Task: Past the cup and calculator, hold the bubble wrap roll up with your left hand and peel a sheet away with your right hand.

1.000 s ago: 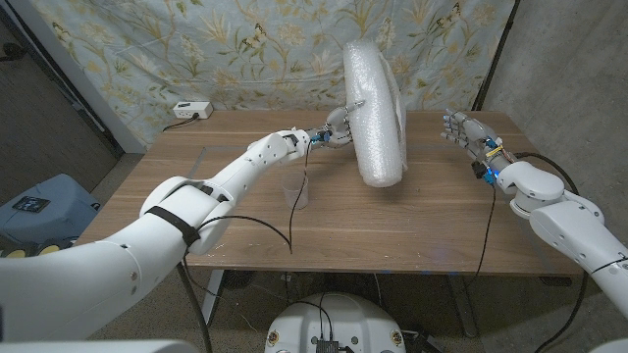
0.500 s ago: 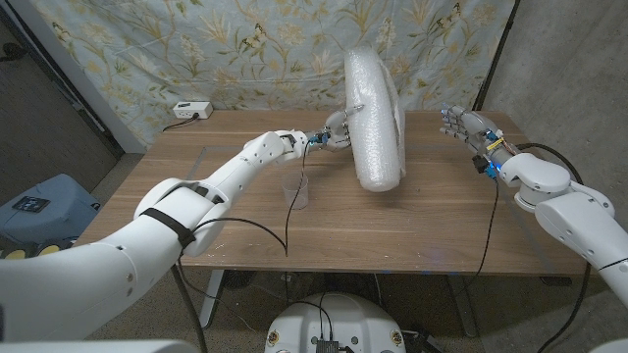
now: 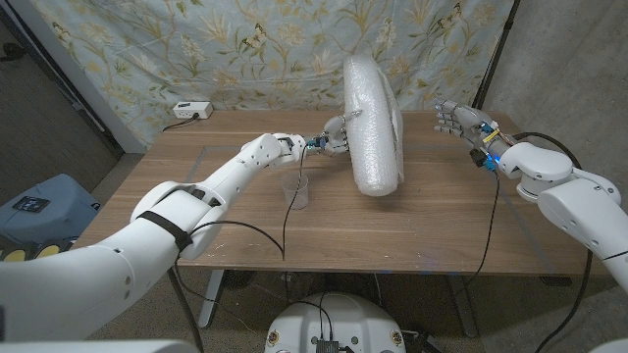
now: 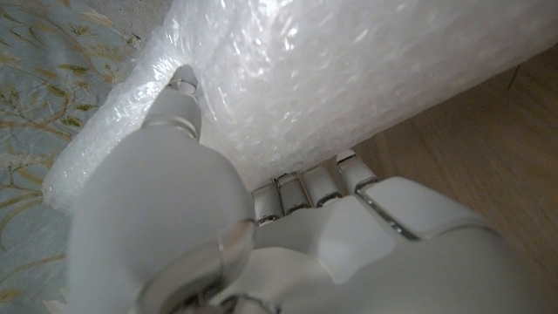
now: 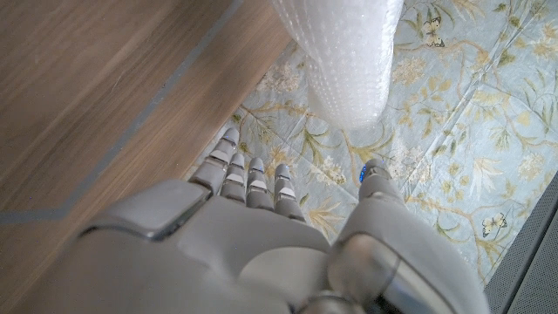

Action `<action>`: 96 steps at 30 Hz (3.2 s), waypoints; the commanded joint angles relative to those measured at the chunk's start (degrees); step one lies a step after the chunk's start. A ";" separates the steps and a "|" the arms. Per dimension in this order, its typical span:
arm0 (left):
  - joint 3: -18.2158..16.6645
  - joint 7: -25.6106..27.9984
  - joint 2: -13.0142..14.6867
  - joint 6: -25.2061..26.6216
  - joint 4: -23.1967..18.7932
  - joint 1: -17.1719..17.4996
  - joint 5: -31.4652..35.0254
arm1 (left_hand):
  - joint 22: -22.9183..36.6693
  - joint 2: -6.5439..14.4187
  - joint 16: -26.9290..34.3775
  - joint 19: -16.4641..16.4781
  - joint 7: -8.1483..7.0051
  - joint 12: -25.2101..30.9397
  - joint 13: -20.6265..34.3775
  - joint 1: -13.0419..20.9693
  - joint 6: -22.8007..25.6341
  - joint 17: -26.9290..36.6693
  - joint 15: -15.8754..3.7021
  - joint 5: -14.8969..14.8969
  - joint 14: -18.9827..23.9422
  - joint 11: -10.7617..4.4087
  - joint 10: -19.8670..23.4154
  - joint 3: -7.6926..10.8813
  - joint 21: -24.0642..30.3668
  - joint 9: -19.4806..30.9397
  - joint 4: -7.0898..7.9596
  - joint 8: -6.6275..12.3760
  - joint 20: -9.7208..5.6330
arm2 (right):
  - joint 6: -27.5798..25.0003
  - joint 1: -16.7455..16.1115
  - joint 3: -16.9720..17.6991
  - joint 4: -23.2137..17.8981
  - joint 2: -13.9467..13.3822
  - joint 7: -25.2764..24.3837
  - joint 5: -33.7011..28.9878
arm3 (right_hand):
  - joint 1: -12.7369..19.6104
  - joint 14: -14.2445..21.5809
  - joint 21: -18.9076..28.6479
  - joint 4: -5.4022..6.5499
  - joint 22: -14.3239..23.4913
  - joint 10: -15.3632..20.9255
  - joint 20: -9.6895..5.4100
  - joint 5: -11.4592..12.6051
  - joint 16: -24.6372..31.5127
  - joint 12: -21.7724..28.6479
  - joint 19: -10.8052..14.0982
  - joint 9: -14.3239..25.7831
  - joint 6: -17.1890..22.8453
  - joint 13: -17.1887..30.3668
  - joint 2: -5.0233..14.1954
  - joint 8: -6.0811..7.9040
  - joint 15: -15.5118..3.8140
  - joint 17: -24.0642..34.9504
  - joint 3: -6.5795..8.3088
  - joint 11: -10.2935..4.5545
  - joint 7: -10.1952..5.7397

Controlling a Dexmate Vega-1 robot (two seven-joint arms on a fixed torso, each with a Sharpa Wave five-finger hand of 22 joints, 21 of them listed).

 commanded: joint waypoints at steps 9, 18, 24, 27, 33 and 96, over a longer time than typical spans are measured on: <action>-0.22 2.86 1.37 3.35 -2.43 0.24 -0.62 | 0.17 6.15 0.00 0.13 2.43 0.08 7.73 4.94 2.94 -0.09 0.43 2.41 0.63 -0.69 1.96 0.81 0.51 6.64 0.29 5.75 0.38 | -12.29 3.54 -1.85 -7.05 -2.61 2.00 0.08 | 4.92 -1.75 -0.07 -1.27 0.17 -2.57 2.44 -0.09 -0.27 0.09 -0.97 0.22 -3.90 0.22 -0.86 0.71 0.53 0.12 1.41 0.18 4.72; -0.71 4.51 1.77 4.49 -4.04 0.85 -1.31 | 0.19 6.22 0.05 0.30 2.79 -0.11 7.88 4.88 3.02 -0.07 0.71 2.63 0.59 -0.43 2.07 0.77 0.68 6.59 0.36 5.73 0.58 | -22.85 8.57 -8.40 -12.00 -6.74 -0.46 -4.21 | 13.56 -2.72 0.20 -0.14 0.28 -5.25 3.71 -0.23 0.14 0.56 -1.77 0.26 -5.84 0.34 -1.66 0.97 0.66 0.50 2.59 0.21 4.82; -0.92 5.89 2.42 4.57 -5.96 1.66 -1.31 | 0.20 6.10 0.10 0.29 2.57 -0.19 7.98 4.59 2.99 -0.12 0.71 2.74 0.77 -0.40 2.24 0.63 0.74 6.58 0.49 5.69 0.69 | -26.17 10.64 -10.65 -13.34 -7.63 -0.71 -5.25 | 13.83 -4.22 0.26 0.31 0.35 -6.68 3.73 -0.08 0.15 0.64 -3.67 0.31 -7.31 0.42 -1.09 0.96 0.68 0.76 0.90 0.22 4.85; -1.01 6.66 2.61 4.79 -6.69 1.99 -1.38 | 0.20 6.06 0.15 0.28 2.67 -0.32 8.02 4.62 2.98 -0.11 0.78 2.79 0.79 -0.31 2.09 0.61 0.76 6.58 0.43 5.68 0.69 | -27.45 11.49 -11.02 -13.91 -7.86 -0.58 -5.28 | 13.72 -4.43 0.27 0.32 0.36 -6.93 3.74 -0.07 0.17 0.65 -3.95 0.31 -7.42 0.43 -0.97 0.98 0.69 0.78 0.52 0.22 4.85; -1.32 7.63 2.72 5.43 -7.55 2.42 -1.89 | 0.20 6.03 0.23 0.33 2.62 -0.40 8.09 4.69 3.09 -0.15 0.84 2.92 0.97 -0.27 2.22 0.63 0.83 6.54 0.35 5.68 0.72 | -30.46 13.91 -12.31 -14.84 -8.41 -0.22 -5.51 | 13.46 -5.35 0.32 0.37 0.38 -7.84 3.76 -0.04 0.16 0.66 -5.02 0.28 -8.20 0.45 -0.52 0.96 0.68 0.82 -0.70 0.22 4.86; -2.99 12.78 3.49 6.81 -11.99 5.58 -4.15 | 0.33 5.70 1.83 0.98 2.95 -1.21 9.20 6.22 4.04 0.13 0.98 4.61 2.24 0.23 3.90 0.49 1.80 7.23 -0.02 6.12 1.13 | -46.21 42.62 -39.20 -8.53 -3.71 8.08 -11.58 | 11.01 -10.45 0.59 0.70 0.53 -13.96 3.77 0.02 0.28 0.81 -9.27 0.35 -15.63 0.60 1.33 1.00 0.71 1.10 -4.06 0.25 4.87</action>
